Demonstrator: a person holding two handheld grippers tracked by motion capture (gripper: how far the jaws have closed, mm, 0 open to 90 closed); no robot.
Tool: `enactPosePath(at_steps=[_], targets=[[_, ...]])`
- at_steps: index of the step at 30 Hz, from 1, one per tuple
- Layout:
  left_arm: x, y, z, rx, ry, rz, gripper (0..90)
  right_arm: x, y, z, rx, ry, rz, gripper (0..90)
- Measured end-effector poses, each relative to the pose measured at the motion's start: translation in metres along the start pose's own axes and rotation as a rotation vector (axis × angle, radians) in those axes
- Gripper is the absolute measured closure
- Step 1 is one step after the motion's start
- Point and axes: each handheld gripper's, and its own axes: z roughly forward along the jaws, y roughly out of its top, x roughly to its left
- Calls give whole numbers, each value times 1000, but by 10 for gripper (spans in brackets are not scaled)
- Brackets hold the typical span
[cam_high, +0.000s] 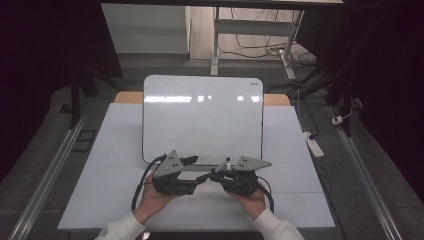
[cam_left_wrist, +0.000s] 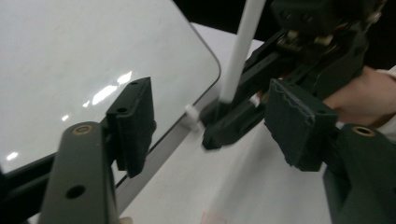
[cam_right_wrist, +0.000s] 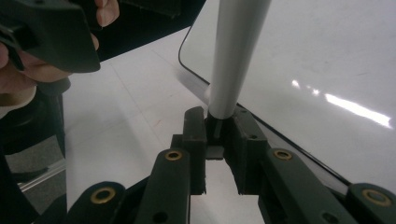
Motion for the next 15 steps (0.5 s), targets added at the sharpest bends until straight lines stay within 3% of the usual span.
enactPosePath(at_steps=[4, 12, 15], targets=[[-5, 7, 9, -15, -26, 32, 479, 2, 0, 6, 8, 17, 9, 774], [-5, 10, 18, -18, -16, 45, 716, 12, 0, 18, 29, 54, 7, 773], [-7, 10, 18, -8, 0, 73, 790, 13, 0, 19, 30, 61, 13, 773]])
